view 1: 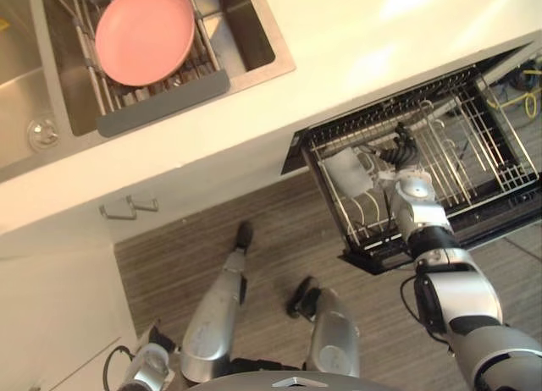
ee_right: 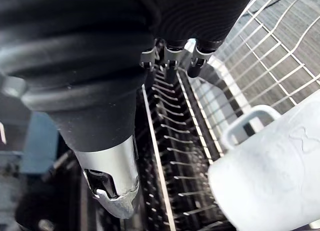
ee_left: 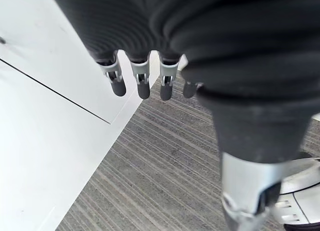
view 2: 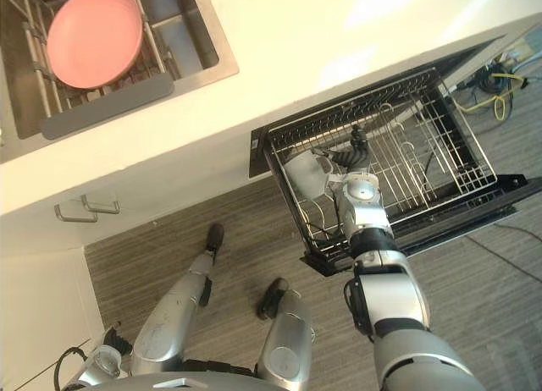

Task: Walk over to the sink, pick up the cup, carry it to the dishwasher, place the cup inside the dishwasher, then close the dishwasher door

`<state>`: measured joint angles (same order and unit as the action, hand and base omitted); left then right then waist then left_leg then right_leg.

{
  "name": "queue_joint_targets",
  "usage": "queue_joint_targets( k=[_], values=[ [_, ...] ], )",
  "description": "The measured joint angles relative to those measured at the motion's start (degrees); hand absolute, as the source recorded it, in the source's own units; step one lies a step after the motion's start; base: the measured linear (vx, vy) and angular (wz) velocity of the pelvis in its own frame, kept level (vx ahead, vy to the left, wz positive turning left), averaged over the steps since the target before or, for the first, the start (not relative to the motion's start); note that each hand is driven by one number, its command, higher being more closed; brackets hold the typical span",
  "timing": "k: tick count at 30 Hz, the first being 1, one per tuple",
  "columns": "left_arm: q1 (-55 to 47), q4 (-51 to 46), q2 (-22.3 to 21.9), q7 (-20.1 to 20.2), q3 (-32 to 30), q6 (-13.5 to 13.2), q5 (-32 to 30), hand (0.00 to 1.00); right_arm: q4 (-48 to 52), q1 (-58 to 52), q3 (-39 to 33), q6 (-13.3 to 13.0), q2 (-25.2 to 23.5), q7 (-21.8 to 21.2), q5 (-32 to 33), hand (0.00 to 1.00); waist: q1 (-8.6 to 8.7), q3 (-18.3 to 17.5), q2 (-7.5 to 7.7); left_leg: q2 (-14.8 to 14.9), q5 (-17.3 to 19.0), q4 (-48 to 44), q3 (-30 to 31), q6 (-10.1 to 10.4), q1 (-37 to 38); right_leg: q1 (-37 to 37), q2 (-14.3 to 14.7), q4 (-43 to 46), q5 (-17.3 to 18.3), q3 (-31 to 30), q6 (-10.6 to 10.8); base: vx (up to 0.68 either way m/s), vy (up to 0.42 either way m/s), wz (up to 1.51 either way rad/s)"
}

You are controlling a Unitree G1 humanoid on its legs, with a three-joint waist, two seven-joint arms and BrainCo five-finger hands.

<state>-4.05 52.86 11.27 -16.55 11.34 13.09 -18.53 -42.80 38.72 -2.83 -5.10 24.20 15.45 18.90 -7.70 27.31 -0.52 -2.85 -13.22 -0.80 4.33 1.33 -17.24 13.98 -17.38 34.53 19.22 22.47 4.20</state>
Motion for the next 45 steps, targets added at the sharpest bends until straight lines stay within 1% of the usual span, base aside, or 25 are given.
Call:
queue_joint_targets(
  k=[5,7,8,11,12,14,17,20,24,25,26,27,29,30,31,32,33,35,36,37,39,40,41,43,45],
  values=[
    [-1.73,-0.58,-0.05,-0.85,-0.57,-3.82,2.71,0.00,16.43,-12.67,-4.97,-8.14,-6.39,5.09,3.33,0.00,2.17,-0.65,0.33,1.84,0.45,2.76,-1.70,0.86,5.47,-4.46,2.38,-3.71,-0.85,-1.20,0.72,0.00,-0.076,-0.25],
    [-2.75,-0.49,-0.32,-0.38,-2.54,-3.72,2.71,0.00,25.51,-20.90,-6.15,-12.40,-9.58,4.48,3.35,0.00,4.26,-3.42,1.07,2.59,0.35,4.29,-2.35,1.20,6.61,-5.51,3.39,-5.71,-1.31,-1.30,0.95,0.07,-0.077,-0.16],
    [-2.99,-0.47,-0.24,-0.21,-2.68,-3.41,2.71,0.00,27.58,-22.91,-6.79,-13.27,-10.41,4.13,3.37,0.00,4.72,-4.07,1.22,2.69,0.16,4.34,-2.35,1.25,6.91,-6.03,3.60,-6.29,-1.47,-1.20,0.98,0.11,-0.076,-0.08],
    [-4.10,-0.35,-0.42,1.65,-2.98,-2.28,2.66,0.00,36.11,-31.96,-10.34,-17.87,-12.42,-0.46,5.19,0.00,6.80,-6.86,1.69,2.59,0.75,4.65,-3.16,1.32,9.11,-10.14,3.66,-9.07,-1.65,0.72,1.19,0.12,-0.065,0.17],
    [-4.31,-0.08,-0.55,2.11,-3.81,-2.11,2.53,0.00,38.06,-34.05,-11.70,-18.85,-12.86,-2.39,6.19,0.00,7.83,-7.78,1.86,2.91,2.13,4.10,-6.68,-0.04,9.21,-11.68,3.46,-10.01,-1.71,2.16,1.32,0.08,-0.003,0.64],
    [-4.20,0.67,-0.51,3.11,-6.43,-1.79,1.82,0.00,41.70,-37.97,-15.53,-20.16,-12.93,-7.71,10.01,0.00,10.27,-8.93,2.40,6.52,5.82,-2.64,-23.58,-2.16,8.85,-16.67,2.39,-11.78,-1.77,6.93,2.02,0.15,0.002,0.88],
    [-4.64,1.14,-0.40,4.84,-6.81,-1.31,1.50,0.00,43.40,-38.81,-18.03,-20.19,-12.54,-14.90,13.41,0.00,9.91,-11.42,2.79,6.37,8.49,-8.37,-25.25,-3.00,7.58,-18.50,0.71,-11.56,-1.12,8.00,3.33,0.11,0.026,0.35],
    [-4.47,2.01,-0.40,6.56,-6.80,-1.33,2.34,0.00,46.26,-37.70,-17.37,-18.97,-12.52,-21.36,18.81,0.00,9.68,-12.48,2.92,4.87,8.72,-6.93,-25.04,-2.88,9.19,-19.71,-0.48,-12.03,-0.82,8.00,4.23,0.03,0.039,0.10],
    [-4.89,4.26,-0.55,8.06,-6.58,-1.50,4.83,0.00,48.63,-39.29,-17.32,-16.36,-12.91,-23.02,23.48,0.00,10.22,-14.87,3.82,2.48,8.67,-4.07,-25.16,-3.05,10.46,-20.27,-2.44,-12.16,-0.51,9.33,5.61,0.01,0.048,0.14],
    [-5.10,4.68,-0.44,8.40,-6.38,-1.50,4.67,0.00,48.61,-40.65,-16.97,-16.01,-13.65,-22.92,24.08,0.00,10.51,-15.58,4.36,1.60,9.91,-5.15,-26.09,-3.69,10.59,-21.37,-3.68,-12.30,-0.43,10.40,6.38,0.10,0.092,0.35],
    [-5.43,4.74,-0.01,8.53,-5.74,-1.59,4.38,0.00,48.61,-42.30,-16.96,-16.02,-14.82,-22.66,24.72,0.00,10.79,-16.31,5.11,1.23,13.00,-8.83,-27.70,-3.92,10.51,-22.98,-5.08,-11.75,-0.56,11.57,7.43,0.13,0.095,0.34],
    [-5.45,5.02,0.01,8.54,-5.36,-1.63,4.14,0.00,48.61,-42.91,-16.69,-16.02,-14.96,-22.53,24.72,0.00,10.85,-16.52,5.03,1.28,14.65,-10.47,-28.02,-3.94,10.31,-23.18,-5.49,-9.99,-0.67,11.56,7.37,0.17,0.098,0.28],
    [-4.54,7.21,-0.42,8.63,-4.05,-1.74,3.61,0.00,48.48,-43.82,-15.31,-15.94,-15.08,-22.32,24.72,0.00,11.15,-16.96,3.72,1.17,17.19,-12.59,-27.31,-5.16,9.64,-17.73,-7.86,2.23,-4.37,6.68,-0.85,0.15,0.171,0.24],
    [-4.50,7.46,-0.63,8.62,-3.84,-1.70,3.86,0.00,48.52,-44.09,-15.08,-15.94,-15.62,-22.29,24.72,0.00,11.29,-17.34,3.00,1.20,17.43,-11.05,-26.10,-5.50,10.57,-13.40,-8.18,9.05,-10.77,3.14,-9.76,0.19,0.285,0.43],
    [-4.51,7.31,-0.49,8.58,-3.77,-1.63,4.48,0.00,48.66,-44.08,-15.05,-15.96,-16.00,-22.31,24.70,0.00,11.24,-17.57,2.68,0.80,17.76,-8.81,-24.20,-6.11,12.77,-10.62,-7.33,13.15,-16.80,-1.32,-10.64,0.25,0.270,0.50],
    [-4.50,7.28,-0.24,8.55,-3.60,-1.40,4.80,0.00,48.69,-44.05,-14.81,-15.98,-16.20,-22.29,24.70,0.00,11.28,-17.73,2.71,0.45,17.79,-7.89,-22.94,-6.27,13.31,-9.55,-5.96,14.37,-16.76,-4.12,-8.80,0.30,0.182,0.86],
    [-3.70,7.29,0.72,8.58,-2.27,-0.10,4.77,0.00,49.00,-44.05,-14.11,-15.99,-16.73,-21.79,24.61,0.00,11.77,-17.90,3.90,-0.32,17.03,-6.22,-18.40,-7.68,13.64,-6.91,0.66,14.01,-9.04,-9.52,-3.99,0.24,0.117,0.85],
    [-2.75,7.33,1.23,8.73,-2.03,0.61,4.65,0.00,49.95,-44.06,-14.21,-15.97,-16.83,-20.48,24.59,0.00,11.93,-17.86,4.27,-0.68,16.52,-5.64,-15.69,-8.06,13.77,-5.50,5.14,10.90,-5.18,-11.45,-3.18,0.19,0.073,0.91],
    [-2.19,7.30,1.27,9.08,-2.01,0.82,4.63,0.00,51.64,-44.10,-14.36,-15.97,-16.77,-19.73,24.62,0.00,12.42,-17.85,4.23,-1.08,16.23,-4.90,-13.58,-7.65,14.45,-4.33,9.30,6.30,-2.97,-13.21,-1.96,0.22,0.050,1.08],
    [-2.14,7.38,1.56,9.67,-1.48,0.81,4.20,0.00,53.60,-44.33,-14.34,-16.00,-16.70,-19.28,24.66,0.00,12.94,-17.93,4.31,-2.05,16.30,-4.80,-12.11,-7.73,14.90,-3.45,11.37,2.15,-2.68,-14.87,-1.35,0.22,0.051,1.16],
    [-2.20,7.32,1.78,9.97,-1.03,0.66,4.11,0.00,55.23,-44.93,-14.36,-16.01,-16.59,-18.51,24.71,0.00,13.02,-18.21,4.81,-4.03,16.45,-4.46,-10.36,-8.45,16.10,-2.74,11.31,-0.75,-3.80,-15.47,-1.69,0.22,0.040,0.88],
    [-2.46,7.24,1.80,9.98,-0.71,0.42,4.13,0.00,55.19,-45.47,-14.35,-15.97,-16.62,-18.42,24.75,0.00,12.96,-19.31,4.53,-5.22,16.73,-3.93,-10.00,-8.67,16.96,-2.86,11.16,-4.39,-5.91,-15.48,-1.90,0.30,0.017,0.76],
    [-2.41,7.01,1.86,9.99,-0.14,0.28,3.73,0.00,55.18,-45.37,-14.35,-15.98,-16.60,-18.38,25.04,0.00,12.93,-20.30,5.29,-5.70,17.02,-4.04,-10.35,-8.59,17.29,-3.07,11.17,-7.63,-8.20,-15.52,-2.22,0.28,0.003,0.68],
    [-2.43,6.31,1.69,11.23,-0.05,0.10,2.15,0.00,55.07,-44.28,-14.32,-15.97,-16.71,-18.39,26.04,0.00,12.53,-20.43,4.25,-5.47,17.41,-4.16,-10.72,-8.40,16.93,-4.55,11.78,-12.75,-8.57,-15.77,-2.19,0.25,0.008,0.29],
    [-2.84,6.34,1.64,12.49,-0.06,0.26,1.41,0.00,54.88,-43.13,-14.31,-15.94,-16.74,-18.47,26.18,0.00,12.49,-20.41,4.20,-5.20,17.91,-4.35,-10.89,-7.56,17.11,-6.01,12.19,-14.94,-8.63,-15.82,-2.17,0.21,-0.020,-0.06]
  ],
)
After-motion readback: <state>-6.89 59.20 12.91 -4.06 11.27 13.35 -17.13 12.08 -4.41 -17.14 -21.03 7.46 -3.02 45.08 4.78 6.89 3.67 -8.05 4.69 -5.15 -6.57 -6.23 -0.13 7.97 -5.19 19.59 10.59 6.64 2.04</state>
